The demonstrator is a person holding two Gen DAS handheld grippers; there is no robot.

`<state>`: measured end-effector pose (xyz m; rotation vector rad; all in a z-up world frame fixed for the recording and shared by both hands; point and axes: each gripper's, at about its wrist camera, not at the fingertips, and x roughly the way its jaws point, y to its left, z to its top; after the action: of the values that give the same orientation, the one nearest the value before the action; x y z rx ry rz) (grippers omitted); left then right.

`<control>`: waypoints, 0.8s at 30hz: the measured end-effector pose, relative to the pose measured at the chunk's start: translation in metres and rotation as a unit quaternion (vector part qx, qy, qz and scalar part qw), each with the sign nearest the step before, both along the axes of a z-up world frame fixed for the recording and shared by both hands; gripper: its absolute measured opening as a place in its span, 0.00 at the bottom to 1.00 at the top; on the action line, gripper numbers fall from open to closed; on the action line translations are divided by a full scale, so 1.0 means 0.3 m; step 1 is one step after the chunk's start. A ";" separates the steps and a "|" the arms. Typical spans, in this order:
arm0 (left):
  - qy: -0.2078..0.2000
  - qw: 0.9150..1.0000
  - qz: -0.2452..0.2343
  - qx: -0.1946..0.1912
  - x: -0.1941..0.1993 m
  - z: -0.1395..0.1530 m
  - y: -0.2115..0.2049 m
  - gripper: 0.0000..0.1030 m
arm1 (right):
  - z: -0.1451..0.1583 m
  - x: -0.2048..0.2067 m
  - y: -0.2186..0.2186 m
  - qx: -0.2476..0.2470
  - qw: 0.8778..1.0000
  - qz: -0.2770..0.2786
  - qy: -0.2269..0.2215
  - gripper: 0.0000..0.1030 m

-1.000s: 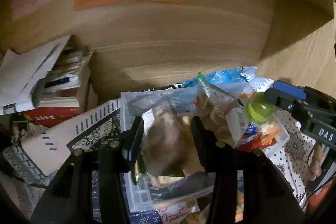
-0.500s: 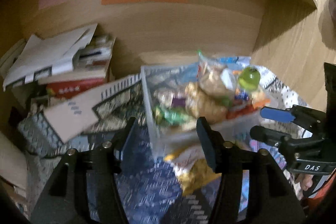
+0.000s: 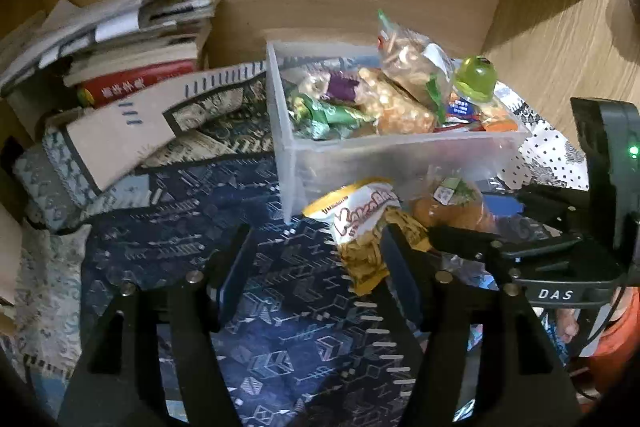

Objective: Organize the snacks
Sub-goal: 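Grasp the yellow chip bag with the left gripper while the right grasps the fried-snack bag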

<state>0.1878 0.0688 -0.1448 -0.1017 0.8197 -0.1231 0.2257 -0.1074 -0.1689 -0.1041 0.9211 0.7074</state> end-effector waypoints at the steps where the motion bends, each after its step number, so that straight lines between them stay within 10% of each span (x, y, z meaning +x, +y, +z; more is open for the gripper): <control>1: 0.002 1.000 -0.002 -0.002 0.003 -0.003 -0.006 0.64 | -0.006 0.005 -0.003 0.002 1.000 -0.001 0.006 0.55; 19: 0.050 0.999 -0.016 -0.003 0.133 -0.115 -0.166 0.70 | 0.069 -0.029 -0.230 0.031 0.997 -0.059 -0.031 0.48; 24: 0.037 0.999 -0.023 0.018 0.113 -0.114 -0.200 0.48 | 0.097 -0.044 -0.240 0.036 0.997 -0.056 -0.045 0.48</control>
<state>0.2216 0.0088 -0.1789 -0.0530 0.8990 -0.1479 0.2126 -0.1795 -0.1397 -0.0200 0.8079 0.6258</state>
